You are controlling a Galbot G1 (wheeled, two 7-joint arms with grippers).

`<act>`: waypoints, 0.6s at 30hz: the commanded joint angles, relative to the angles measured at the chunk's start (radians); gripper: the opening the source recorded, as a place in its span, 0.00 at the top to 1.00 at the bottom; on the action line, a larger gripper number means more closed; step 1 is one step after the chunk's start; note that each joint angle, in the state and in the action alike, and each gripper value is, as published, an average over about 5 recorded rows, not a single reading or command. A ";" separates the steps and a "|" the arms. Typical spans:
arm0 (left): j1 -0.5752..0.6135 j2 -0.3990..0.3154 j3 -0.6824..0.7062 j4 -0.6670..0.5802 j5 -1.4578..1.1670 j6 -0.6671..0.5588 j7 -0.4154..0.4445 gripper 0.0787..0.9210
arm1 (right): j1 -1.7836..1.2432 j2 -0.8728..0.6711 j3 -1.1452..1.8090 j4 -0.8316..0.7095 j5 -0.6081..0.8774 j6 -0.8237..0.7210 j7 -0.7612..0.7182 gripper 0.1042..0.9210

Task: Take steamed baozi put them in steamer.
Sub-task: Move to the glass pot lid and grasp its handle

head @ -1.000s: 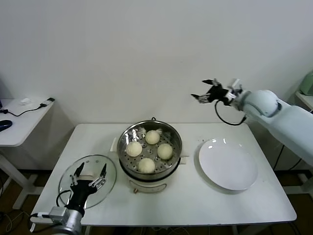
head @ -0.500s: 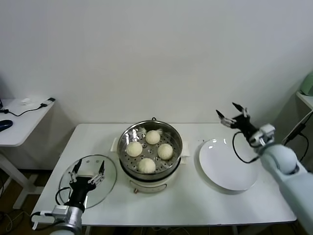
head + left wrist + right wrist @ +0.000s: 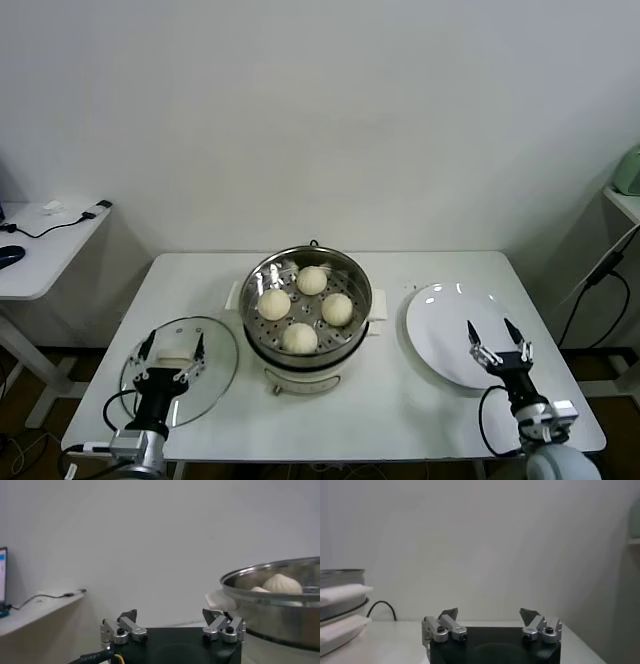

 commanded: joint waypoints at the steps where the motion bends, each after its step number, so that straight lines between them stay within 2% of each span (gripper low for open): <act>1: 0.007 0.013 -0.014 0.033 0.339 -0.084 -0.127 0.12 | -0.114 0.124 0.023 0.015 -0.042 0.031 0.017 0.12; 5: 0.006 0.039 -0.061 0.103 0.744 -0.180 -0.231 0.12 | -0.103 0.099 -0.010 0.030 -0.019 -0.020 0.032 0.12; 9: 0.025 0.075 -0.079 0.187 1.091 -0.144 -0.316 0.12 | -0.081 0.084 -0.035 0.032 -0.019 -0.045 0.048 0.12; 13: 0.045 0.090 -0.067 0.263 1.242 -0.070 -0.365 0.12 | -0.058 0.077 -0.042 0.026 -0.018 -0.056 0.055 0.12; 18: 0.029 0.085 -0.052 0.328 1.288 0.007 -0.402 0.12 | -0.039 0.063 -0.048 0.025 -0.021 -0.062 0.066 0.12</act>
